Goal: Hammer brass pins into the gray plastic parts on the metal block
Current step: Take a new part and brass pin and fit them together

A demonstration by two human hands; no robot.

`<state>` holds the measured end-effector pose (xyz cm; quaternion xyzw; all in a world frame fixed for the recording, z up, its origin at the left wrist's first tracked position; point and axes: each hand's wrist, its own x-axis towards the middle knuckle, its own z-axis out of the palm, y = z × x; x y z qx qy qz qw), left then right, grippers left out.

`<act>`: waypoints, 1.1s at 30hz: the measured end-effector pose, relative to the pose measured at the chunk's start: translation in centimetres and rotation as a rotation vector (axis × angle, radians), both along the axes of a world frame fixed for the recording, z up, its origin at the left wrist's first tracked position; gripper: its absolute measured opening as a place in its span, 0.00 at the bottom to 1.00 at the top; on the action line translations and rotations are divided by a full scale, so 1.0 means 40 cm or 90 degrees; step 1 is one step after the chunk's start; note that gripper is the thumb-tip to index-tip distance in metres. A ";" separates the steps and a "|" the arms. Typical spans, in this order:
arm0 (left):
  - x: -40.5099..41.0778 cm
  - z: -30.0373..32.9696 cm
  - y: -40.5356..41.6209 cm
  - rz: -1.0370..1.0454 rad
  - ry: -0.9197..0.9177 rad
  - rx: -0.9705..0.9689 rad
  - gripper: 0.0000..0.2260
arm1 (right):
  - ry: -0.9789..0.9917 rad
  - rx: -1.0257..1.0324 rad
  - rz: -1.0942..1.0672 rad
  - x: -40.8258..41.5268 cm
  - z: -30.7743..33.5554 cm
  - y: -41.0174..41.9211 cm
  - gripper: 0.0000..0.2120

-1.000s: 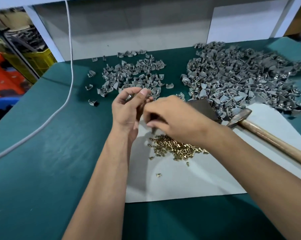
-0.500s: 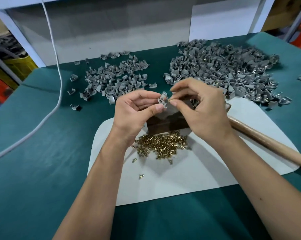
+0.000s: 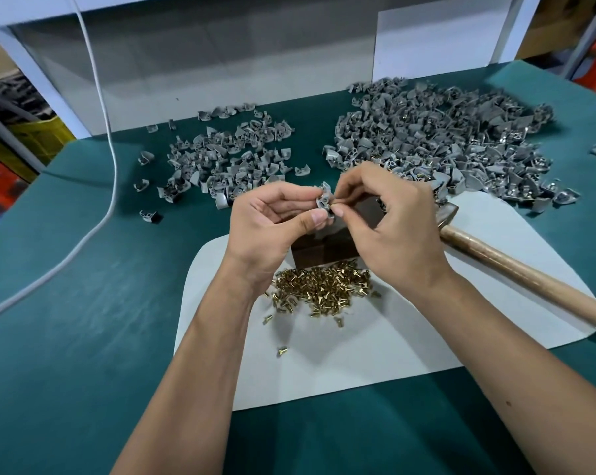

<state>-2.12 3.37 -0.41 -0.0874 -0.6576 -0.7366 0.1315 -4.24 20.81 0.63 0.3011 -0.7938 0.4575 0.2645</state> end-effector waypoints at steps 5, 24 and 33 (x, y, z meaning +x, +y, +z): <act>0.001 -0.009 -0.001 0.022 0.005 -0.019 0.12 | 0.037 0.050 -0.005 0.000 -0.005 -0.002 0.08; 0.000 -0.003 -0.006 -0.014 -0.066 0.038 0.10 | 0.094 0.077 -0.005 -0.012 -0.005 0.015 0.05; 0.007 -0.002 0.033 0.069 0.026 -0.081 0.17 | 0.041 0.066 -0.052 -0.021 -0.011 0.014 0.02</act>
